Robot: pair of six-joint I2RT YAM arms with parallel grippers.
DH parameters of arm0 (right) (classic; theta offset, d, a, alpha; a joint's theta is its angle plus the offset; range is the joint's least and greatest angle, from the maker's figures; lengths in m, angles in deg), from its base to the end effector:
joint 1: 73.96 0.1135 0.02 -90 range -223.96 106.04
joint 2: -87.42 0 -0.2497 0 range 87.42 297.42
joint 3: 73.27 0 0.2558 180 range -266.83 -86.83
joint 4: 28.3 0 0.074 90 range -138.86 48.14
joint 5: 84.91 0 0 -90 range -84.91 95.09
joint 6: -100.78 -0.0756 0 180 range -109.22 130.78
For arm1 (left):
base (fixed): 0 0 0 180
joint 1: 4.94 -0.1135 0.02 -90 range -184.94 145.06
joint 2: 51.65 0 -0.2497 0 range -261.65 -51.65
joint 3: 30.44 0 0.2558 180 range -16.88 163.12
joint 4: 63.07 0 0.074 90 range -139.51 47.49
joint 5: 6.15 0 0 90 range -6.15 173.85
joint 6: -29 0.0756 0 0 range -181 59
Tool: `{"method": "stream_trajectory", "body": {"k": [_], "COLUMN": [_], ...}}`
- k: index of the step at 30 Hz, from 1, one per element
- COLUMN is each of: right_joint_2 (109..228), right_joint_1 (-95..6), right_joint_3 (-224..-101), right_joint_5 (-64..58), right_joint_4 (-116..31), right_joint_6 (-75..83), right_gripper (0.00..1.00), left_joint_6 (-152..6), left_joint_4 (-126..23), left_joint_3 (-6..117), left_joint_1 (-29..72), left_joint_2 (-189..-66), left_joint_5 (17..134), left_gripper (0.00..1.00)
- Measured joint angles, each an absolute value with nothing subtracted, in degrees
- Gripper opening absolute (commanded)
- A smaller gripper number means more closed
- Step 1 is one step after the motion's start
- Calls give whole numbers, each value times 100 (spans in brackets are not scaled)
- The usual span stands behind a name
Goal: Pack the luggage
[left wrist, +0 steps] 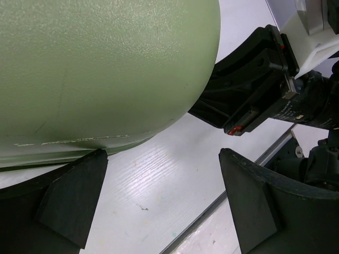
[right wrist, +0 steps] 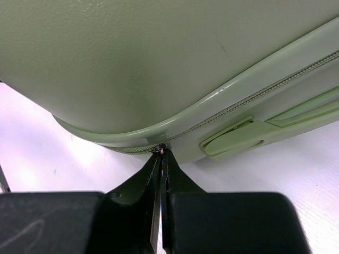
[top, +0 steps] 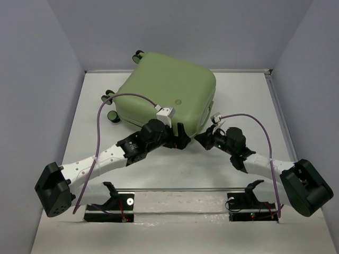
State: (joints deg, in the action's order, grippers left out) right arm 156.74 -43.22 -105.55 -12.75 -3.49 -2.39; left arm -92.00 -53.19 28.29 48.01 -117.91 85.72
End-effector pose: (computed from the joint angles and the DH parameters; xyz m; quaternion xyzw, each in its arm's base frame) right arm 0.2277 0.1623 0.1621 -0.2136 0.7451 0.3438 0.5301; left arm 0.1922 -0.2505 0.2638 0.1439 0.7930 -0.3861 0.4488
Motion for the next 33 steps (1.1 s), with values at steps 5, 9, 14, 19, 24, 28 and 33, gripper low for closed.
{"method": "stream_trajectory", "body": {"k": [5, 9, 14, 19, 24, 28, 33], "right_joint_2": [15609, 15119, 14442, 14542, 15469, 16496, 17832], "right_joint_1": [-4320, -4239, -3745, -2860, -1999, -1476, -1155], "right_joint_3": [-10363, -10074, -9878, -9926, -10339, -10691, -10794], "right_joint_5": [-1273, -895, -176, 773, 1903, 2808, 3347], "right_joint_4": [-48, -76, -509, -587, -277, 551, 2398], "right_joint_6": [-532, -859, -1063, -1244, -1347, -1513, -1832], "right_gripper": [7, 7, 7, 7, 7, 7, 7], "left_joint_6": [-9198, -9209, -9259, -9314, -9347, -9298, -9283], "left_joint_4": [-5289, -5221, -5000, -4550, -4126, -3665, -3212], "left_joint_3": [2977, 3207, 3487, 3902, 4221, 4521, 4921], "left_joint_1": [4827, 4827, 4776, 4759, 4709, 4543, 4438], "left_joint_2": [-11979, -12274, -12591, -12875, -13054, -13172, -13319], "left_joint_5": [8694, 8790, 8801, 8760, 8762, 8908, 8742], "left_gripper": [99, 99, 99, 99, 99, 99, 99]}}
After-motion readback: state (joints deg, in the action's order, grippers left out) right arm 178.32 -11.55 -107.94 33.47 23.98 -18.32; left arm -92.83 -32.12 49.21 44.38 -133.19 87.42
